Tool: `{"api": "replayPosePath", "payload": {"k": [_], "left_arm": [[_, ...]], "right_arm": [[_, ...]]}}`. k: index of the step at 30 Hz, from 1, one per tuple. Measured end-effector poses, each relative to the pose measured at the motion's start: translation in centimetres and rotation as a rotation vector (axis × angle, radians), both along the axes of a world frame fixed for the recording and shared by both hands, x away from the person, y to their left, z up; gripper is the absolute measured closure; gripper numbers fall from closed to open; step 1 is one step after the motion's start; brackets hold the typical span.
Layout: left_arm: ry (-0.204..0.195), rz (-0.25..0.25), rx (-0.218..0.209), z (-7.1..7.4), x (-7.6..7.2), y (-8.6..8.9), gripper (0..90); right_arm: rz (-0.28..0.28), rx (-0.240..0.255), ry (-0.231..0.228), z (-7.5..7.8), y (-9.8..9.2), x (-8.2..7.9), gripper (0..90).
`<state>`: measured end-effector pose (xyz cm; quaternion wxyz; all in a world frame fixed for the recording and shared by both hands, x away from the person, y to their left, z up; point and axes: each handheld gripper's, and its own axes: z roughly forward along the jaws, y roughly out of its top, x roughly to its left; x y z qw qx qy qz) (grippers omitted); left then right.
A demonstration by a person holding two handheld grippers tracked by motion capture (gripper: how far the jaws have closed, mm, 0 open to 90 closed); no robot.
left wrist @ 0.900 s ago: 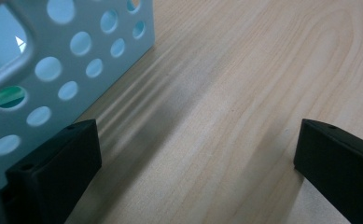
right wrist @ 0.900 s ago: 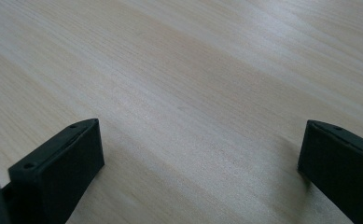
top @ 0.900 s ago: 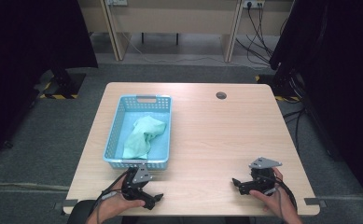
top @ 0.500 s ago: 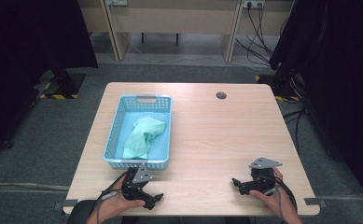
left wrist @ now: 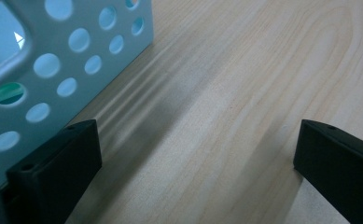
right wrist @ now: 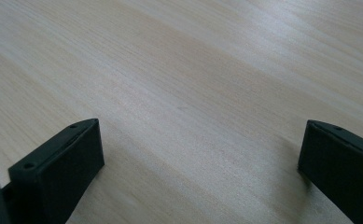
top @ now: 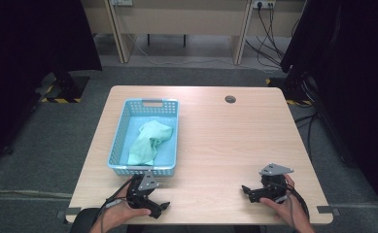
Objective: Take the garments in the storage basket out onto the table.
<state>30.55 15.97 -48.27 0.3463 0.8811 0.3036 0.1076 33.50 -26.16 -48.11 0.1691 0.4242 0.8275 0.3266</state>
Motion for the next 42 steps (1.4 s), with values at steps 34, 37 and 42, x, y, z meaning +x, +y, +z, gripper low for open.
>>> {"api": "replayPosePath", "payload": {"k": [34, 37, 42], "left_arm": [[0.01, -0.039, -0.081, 2.6, -1.1, -0.7, 3.6], [0.007, -0.043, -0.087, 2.9, -1.3, -0.7, 3.6], [0.006, -0.046, -0.11, 3.4, -1.5, -0.7, 3.6]], "right_arm": [[0.0, 0.0, 0.0, 0.0, 0.0, 0.0, 0.3], [0.0, 0.0, 0.0, 0.0, 0.0, 0.0, 0.3], [0.0, 0.0, 0.0, 0.0, 0.0, 0.0, 0.3]]}}
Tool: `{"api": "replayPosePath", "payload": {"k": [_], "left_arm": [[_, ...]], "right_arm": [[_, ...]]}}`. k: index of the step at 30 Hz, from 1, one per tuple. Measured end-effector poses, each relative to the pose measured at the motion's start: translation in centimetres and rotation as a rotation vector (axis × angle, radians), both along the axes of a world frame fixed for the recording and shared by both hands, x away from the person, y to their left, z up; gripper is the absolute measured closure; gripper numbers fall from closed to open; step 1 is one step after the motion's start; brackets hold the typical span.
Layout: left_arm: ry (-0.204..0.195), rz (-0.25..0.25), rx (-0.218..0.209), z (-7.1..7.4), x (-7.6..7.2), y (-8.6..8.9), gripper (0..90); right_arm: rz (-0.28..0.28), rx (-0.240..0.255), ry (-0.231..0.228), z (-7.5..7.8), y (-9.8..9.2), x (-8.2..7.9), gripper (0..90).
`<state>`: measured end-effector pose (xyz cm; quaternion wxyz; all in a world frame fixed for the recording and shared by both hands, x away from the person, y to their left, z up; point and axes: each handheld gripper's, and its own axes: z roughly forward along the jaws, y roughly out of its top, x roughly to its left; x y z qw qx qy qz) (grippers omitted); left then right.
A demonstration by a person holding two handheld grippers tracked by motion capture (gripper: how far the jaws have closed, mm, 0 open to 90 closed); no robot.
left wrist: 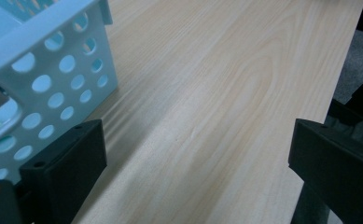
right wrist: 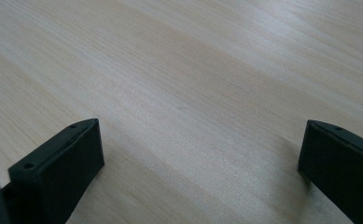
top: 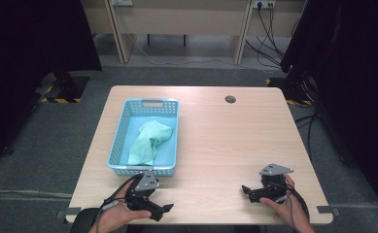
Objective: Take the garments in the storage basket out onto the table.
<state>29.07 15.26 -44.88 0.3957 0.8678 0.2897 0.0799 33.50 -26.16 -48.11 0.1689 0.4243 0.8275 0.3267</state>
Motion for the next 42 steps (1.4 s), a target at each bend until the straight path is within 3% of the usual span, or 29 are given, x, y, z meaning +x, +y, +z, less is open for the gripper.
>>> {"api": "replayPosePath", "payload": {"k": [14, 30, 42], "left_arm": [[-0.009, -0.003, -0.043, 1.5, -0.4, 0.1, 3.5], [-0.021, -0.002, -0.049, 2.5, -0.3, -0.2, 3.4], [-0.06, 0.018, -0.064, 4.2, 0.2, 0.4, 3.5]], "right_arm": [[0.0, 0.0, 0.0, 0.0, 0.0, 0.0, 0.3], [0.0, 0.0, 0.0, 0.0, 0.0, 0.0, 0.3], [0.0, 0.001, -0.001, 0.0, 0.0, 0.0, 0.3]]}}
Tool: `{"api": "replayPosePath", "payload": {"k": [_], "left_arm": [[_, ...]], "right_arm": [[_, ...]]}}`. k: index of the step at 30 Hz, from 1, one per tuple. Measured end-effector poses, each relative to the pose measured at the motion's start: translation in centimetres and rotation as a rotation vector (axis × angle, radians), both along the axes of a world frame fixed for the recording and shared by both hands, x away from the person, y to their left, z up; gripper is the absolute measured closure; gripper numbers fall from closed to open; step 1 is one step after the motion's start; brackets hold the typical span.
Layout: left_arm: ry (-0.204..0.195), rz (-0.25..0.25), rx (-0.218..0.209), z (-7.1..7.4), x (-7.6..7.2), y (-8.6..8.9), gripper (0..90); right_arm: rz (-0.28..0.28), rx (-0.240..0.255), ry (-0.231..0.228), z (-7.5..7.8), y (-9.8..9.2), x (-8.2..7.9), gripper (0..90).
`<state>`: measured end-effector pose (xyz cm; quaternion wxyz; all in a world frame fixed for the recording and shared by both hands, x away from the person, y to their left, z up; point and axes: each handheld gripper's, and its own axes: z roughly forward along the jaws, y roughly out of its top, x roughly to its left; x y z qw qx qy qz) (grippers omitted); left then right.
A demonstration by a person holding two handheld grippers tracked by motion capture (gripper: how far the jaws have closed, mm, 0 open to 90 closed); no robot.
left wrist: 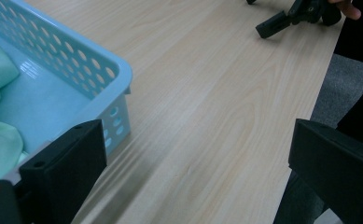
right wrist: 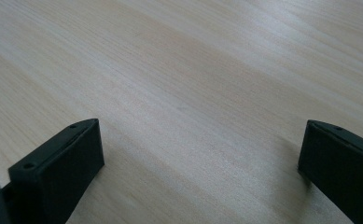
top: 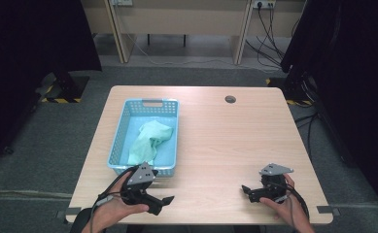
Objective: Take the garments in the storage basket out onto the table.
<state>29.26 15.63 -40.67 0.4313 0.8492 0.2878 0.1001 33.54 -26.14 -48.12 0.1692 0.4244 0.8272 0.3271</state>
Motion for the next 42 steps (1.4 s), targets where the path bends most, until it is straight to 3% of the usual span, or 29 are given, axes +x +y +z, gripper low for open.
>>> {"api": "replayPosePath", "payload": {"k": [20, 42], "left_arm": [[-0.019, 0.068, -0.032, 1.5, 2.0, 1.3, 3.6], [-0.032, 0.131, -0.036, 3.1, 4.0, 2.2, 3.6]], "right_arm": [[0.0, -0.001, 0.0, 0.0, 0.0, 0.0, 0.3], [0.0, -0.001, 0.0, 0.0, 0.0, 0.0, 0.3]]}}
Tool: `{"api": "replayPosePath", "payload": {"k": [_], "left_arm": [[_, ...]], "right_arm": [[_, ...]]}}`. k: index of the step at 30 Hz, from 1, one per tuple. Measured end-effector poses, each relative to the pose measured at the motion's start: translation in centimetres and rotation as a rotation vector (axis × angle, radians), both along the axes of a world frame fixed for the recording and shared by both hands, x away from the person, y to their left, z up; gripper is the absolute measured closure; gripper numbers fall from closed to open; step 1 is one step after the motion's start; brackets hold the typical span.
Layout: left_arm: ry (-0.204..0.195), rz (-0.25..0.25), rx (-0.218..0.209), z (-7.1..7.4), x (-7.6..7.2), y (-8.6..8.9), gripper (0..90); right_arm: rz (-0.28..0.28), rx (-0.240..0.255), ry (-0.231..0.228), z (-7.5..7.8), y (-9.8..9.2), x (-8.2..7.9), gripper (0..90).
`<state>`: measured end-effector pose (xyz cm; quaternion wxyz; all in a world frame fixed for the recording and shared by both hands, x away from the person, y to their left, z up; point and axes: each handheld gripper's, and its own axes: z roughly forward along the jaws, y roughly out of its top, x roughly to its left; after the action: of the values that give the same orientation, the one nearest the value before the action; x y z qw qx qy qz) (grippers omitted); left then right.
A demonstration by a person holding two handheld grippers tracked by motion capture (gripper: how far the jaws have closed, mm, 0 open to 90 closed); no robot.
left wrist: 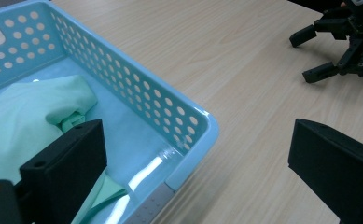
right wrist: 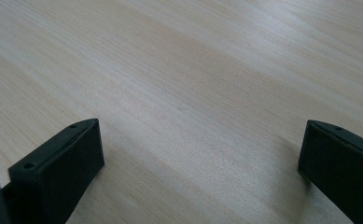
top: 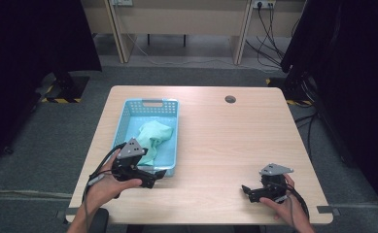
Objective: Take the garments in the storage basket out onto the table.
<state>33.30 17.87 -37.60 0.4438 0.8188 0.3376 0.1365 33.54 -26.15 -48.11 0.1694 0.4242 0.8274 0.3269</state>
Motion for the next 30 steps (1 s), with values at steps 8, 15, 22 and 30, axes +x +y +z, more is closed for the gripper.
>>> {"api": "replayPosePath", "payload": {"k": [8, 15, 22, 30], "left_arm": [[-0.002, 0.017, 0.003, 0.4, 0.9, 0.2, 3.7], [0.008, 0.026, -0.019, 0.9, 1.8, 0.3, 3.8], [0.039, 0.043, -0.015, 0.7, 3.2, 0.2, 3.9], [0.044, 0.049, -0.016, 0.8, 4.2, -0.2, 4.0]], "right_arm": [[0.0, 0.0, 0.0, 0.0, 0.0, 0.0, 0.3], [0.0, 0.0, 0.0, 0.0, 0.0, 0.0, 0.3], [0.0, 0.0, 0.0, 0.0, 0.0, 0.0, 0.3], [0.0, 0.001, 0.0, 0.0, 0.0, 0.0, 0.3]]}}
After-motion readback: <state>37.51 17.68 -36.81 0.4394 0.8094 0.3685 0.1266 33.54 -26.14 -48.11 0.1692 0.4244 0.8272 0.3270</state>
